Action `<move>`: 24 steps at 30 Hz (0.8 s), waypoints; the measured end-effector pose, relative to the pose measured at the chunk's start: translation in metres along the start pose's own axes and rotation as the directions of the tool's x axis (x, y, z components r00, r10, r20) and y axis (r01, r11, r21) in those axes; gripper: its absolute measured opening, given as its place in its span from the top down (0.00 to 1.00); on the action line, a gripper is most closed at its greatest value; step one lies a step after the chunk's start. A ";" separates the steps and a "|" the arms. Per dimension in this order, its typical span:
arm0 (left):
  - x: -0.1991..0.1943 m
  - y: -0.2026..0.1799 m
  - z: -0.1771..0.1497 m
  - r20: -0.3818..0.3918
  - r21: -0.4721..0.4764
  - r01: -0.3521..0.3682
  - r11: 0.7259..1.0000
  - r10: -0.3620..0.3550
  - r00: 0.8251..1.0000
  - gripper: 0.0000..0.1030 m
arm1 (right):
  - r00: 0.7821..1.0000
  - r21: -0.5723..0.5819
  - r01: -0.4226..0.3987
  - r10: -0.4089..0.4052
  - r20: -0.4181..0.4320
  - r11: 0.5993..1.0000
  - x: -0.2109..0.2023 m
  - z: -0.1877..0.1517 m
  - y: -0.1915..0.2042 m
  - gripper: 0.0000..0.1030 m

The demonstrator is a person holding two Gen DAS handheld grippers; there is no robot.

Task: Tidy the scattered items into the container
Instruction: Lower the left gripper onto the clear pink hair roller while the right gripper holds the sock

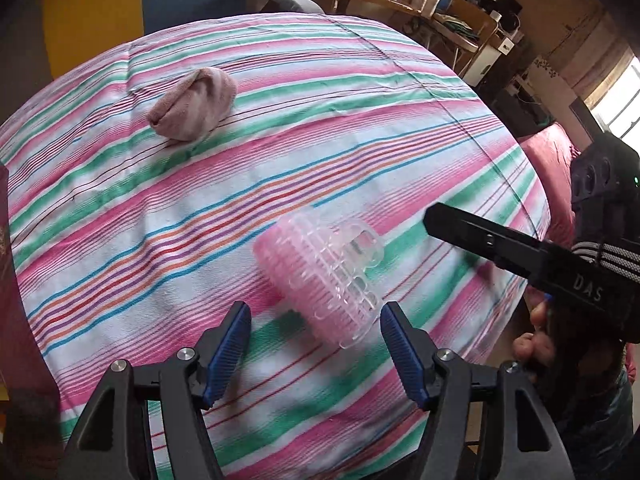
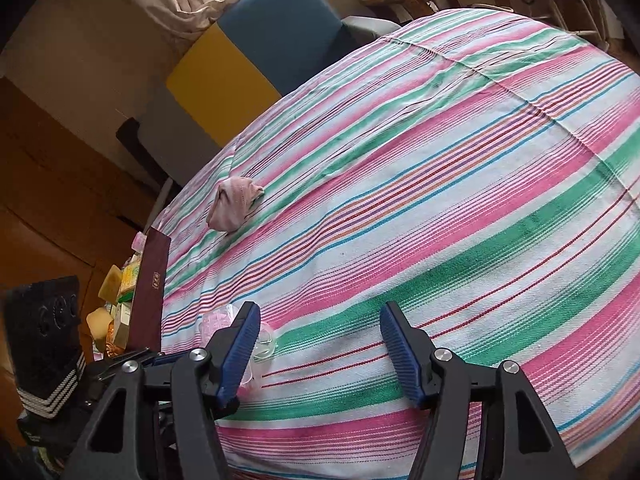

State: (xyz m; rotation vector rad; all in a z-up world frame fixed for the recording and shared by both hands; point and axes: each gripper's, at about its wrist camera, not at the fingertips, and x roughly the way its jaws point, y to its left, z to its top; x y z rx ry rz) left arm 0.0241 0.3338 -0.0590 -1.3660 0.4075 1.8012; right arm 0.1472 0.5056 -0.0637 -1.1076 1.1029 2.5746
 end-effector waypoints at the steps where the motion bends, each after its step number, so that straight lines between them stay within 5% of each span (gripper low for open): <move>1: -0.002 0.008 0.001 0.008 -0.013 -0.020 1.000 0.020 1.000 0.35 | 1.000 -0.005 0.000 0.000 0.002 1.000 0.000 0.000 0.000 0.38; 8: -0.020 0.057 0.005 0.048 -0.080 -0.026 0.996 0.029 0.998 0.35 | 1.000 -0.032 0.012 -0.012 0.008 0.999 0.003 -0.001 0.007 0.30; 15: -0.027 0.027 0.004 0.101 0.040 0.062 0.997 -0.066 0.993 0.32 | 0.999 -0.085 0.046 -0.047 -0.008 0.995 0.010 0.010 0.021 0.30; 24: -0.030 0.057 -0.012 0.120 -0.055 0.079 0.995 -0.071 0.990 0.32 | 0.996 -0.344 0.058 -0.080 -0.049 0.937 0.047 0.065 0.083 0.30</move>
